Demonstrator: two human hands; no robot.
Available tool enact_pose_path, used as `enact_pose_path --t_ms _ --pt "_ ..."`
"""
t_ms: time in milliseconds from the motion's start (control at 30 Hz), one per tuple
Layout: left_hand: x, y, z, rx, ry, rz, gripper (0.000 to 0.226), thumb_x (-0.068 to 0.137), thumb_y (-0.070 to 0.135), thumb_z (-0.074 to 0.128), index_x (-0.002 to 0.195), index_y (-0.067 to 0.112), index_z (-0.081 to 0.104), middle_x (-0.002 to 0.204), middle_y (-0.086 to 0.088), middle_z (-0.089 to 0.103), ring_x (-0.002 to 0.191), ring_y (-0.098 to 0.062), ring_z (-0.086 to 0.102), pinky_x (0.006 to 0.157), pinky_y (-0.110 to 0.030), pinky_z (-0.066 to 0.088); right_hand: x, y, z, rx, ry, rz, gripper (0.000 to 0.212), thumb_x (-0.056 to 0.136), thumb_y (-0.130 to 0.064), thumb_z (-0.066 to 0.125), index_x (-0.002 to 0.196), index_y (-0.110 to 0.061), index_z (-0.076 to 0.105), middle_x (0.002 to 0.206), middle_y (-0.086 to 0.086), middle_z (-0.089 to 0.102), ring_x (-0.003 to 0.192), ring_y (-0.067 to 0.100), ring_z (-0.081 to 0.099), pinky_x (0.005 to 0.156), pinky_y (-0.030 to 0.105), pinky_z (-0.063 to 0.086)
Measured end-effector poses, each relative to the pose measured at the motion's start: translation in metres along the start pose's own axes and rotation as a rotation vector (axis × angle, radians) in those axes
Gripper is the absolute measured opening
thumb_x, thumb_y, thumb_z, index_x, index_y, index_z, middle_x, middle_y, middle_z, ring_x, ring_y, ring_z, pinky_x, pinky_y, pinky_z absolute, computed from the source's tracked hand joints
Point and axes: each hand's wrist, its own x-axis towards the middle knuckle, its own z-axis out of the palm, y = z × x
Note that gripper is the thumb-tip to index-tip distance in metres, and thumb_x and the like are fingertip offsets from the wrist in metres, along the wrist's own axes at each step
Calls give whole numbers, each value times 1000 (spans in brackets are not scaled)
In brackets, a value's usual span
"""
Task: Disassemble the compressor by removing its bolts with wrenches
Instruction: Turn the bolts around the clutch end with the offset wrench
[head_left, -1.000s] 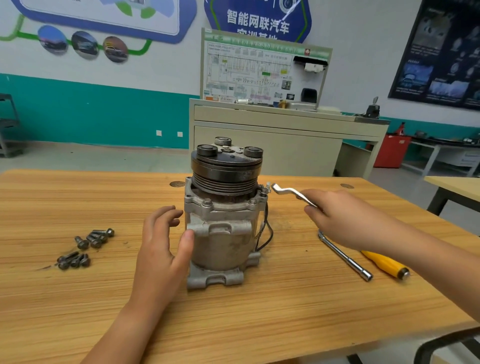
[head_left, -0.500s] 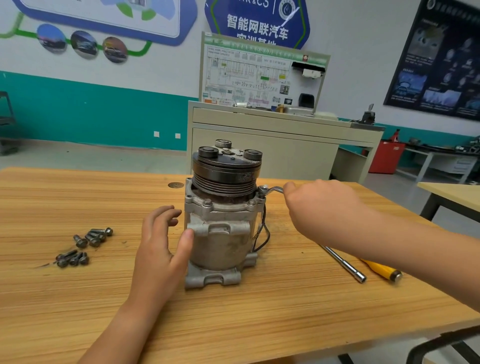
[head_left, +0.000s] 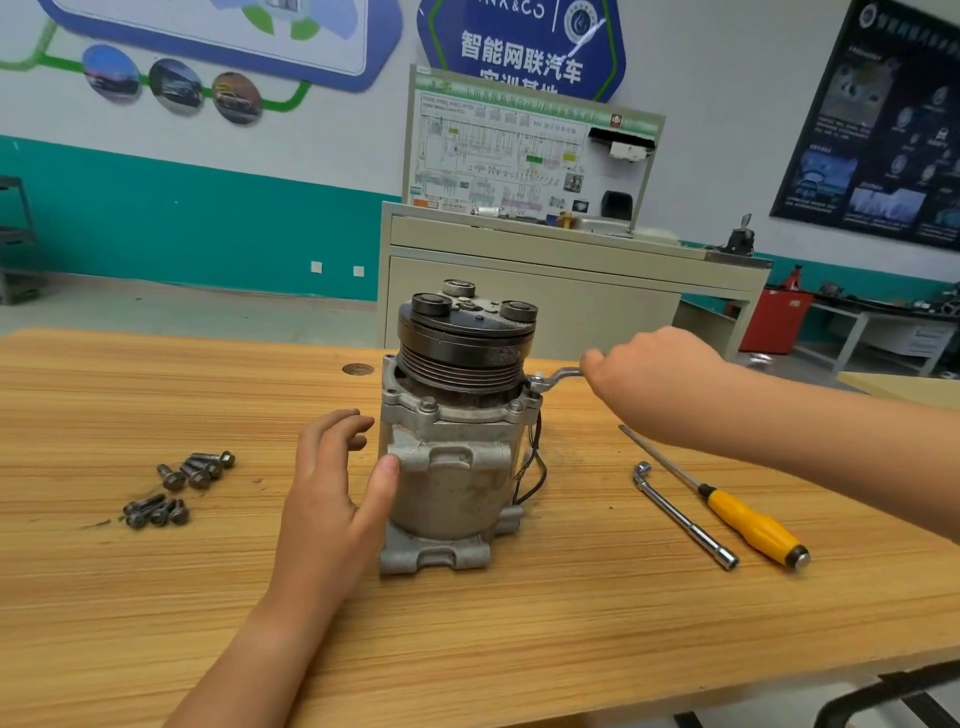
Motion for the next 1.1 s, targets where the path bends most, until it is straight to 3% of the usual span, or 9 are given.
enact_pose_path --t_ms 100,167,233,333,433,533,633,900,1100 --pt "1 -1 1 4 -4 4 50 80 49 40 118 18 51 120 7 45 101 16 46 78 4 30 28 5 7 34 56 -14 23 91 -2 46 114 -6 47 80 4 54 71 21 52 59 29 43" --pt "1 -2 1 7 -4 8 50 80 48 40 118 17 51 119 6 45 101 17 46 78 4 30 47 7 17 150 191 -60 30 91 0 44 120 -5 45 108 10 59 96 25 57 76 32 50" --pt "1 -3 1 16 -2 12 52 80 48 40 118 15 52 119 5 45 102 19 45 78 4 30 61 5 24 242 403 -130 38 88 3 49 127 -2 47 126 16 55 115 28 53 93 37 46" --pt "0 -4 1 26 -2 8 54 80 49 39 119 14 52 120 6 44 101 19 45 78 4 30 66 -4 34 444 677 -143 33 72 14 64 105 10 62 101 24 66 93 37 65 80 44 54" --pt "0 -3 0 22 -5 0 54 80 51 39 120 17 51 120 7 43 102 17 46 78 4 30 53 -6 43 647 757 21 22 79 8 61 100 9 64 84 22 69 73 35 67 63 40 53" --pt "0 -3 0 16 -10 0 53 80 50 39 120 16 51 120 6 43 101 19 44 79 5 29 30 1 47 790 690 235 35 96 -12 46 128 0 48 69 7 58 59 24 53 52 29 36" --pt "0 -2 1 14 -11 3 54 80 49 39 120 15 51 120 6 43 101 19 45 78 5 29 4 0 50 729 553 278 41 98 -21 38 138 -13 35 54 -7 39 46 13 38 44 26 24" --pt "-1 -1 0 10 -3 -7 55 80 50 39 120 15 51 120 6 44 101 18 46 78 4 30 -26 -19 38 564 278 172 47 98 -17 35 142 -27 20 65 -4 45 62 18 48 51 29 39" --pt "0 -2 1 7 -5 -11 52 80 50 39 119 17 51 120 6 44 101 19 45 79 5 29 -21 -18 28 401 198 135 54 92 -5 40 140 -19 18 58 -3 37 48 10 34 40 22 28"
